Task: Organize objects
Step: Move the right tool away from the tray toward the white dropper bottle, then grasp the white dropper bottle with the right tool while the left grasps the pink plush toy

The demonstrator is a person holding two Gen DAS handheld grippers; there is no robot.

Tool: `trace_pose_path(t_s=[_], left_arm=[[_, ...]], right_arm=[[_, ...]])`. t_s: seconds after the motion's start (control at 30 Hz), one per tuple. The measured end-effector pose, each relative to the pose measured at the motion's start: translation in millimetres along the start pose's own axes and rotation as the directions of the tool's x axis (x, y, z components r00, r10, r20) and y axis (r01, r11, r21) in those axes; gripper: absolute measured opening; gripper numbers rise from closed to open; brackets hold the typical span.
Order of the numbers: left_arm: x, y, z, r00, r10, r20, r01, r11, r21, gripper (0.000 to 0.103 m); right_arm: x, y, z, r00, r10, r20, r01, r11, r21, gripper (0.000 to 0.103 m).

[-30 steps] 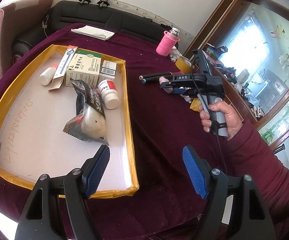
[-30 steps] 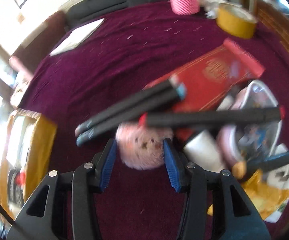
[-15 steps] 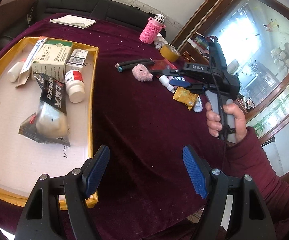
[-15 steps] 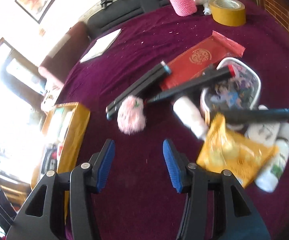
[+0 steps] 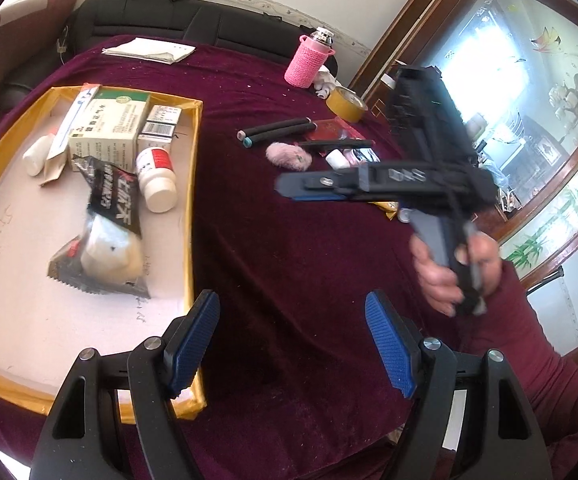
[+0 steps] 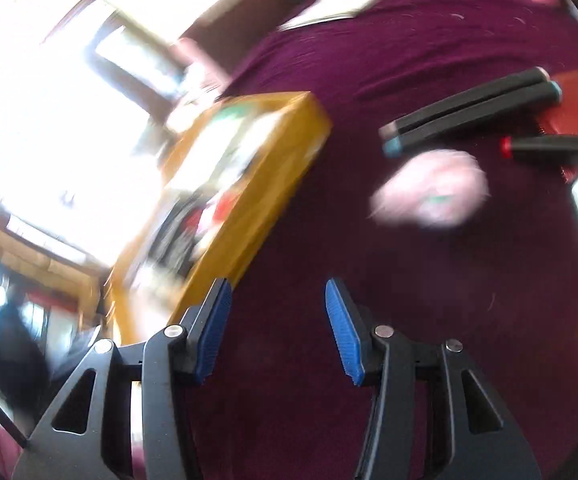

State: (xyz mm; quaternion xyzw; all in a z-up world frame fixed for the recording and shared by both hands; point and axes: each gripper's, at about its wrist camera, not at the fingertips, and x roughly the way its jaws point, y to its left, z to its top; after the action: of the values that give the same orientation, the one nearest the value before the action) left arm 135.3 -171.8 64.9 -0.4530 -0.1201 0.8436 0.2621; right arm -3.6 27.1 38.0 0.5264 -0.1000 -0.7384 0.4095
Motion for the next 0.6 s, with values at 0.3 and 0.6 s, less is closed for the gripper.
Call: trace_pose_path(t_s=[0.3, 0.6], left_arm=[[26.2, -16.9, 5.2, 0.998, -0.022, -0.062, 0.022, 1.000, -0.001, 0.070], [15.2, -15.4, 1.1, 0.999, 0.012, -0.040, -0.013, 1.000, -0.015, 0.070]], right_arm=[[-98.0, -66.9, -12.8, 0.870, -0.428, 0.244, 0.367, 0.894, 0.258, 0.052], [-59.4, -92.9, 30.2, 0.834, -0.552, 0.009, 0.536, 0.813, 0.229, 0.053]])
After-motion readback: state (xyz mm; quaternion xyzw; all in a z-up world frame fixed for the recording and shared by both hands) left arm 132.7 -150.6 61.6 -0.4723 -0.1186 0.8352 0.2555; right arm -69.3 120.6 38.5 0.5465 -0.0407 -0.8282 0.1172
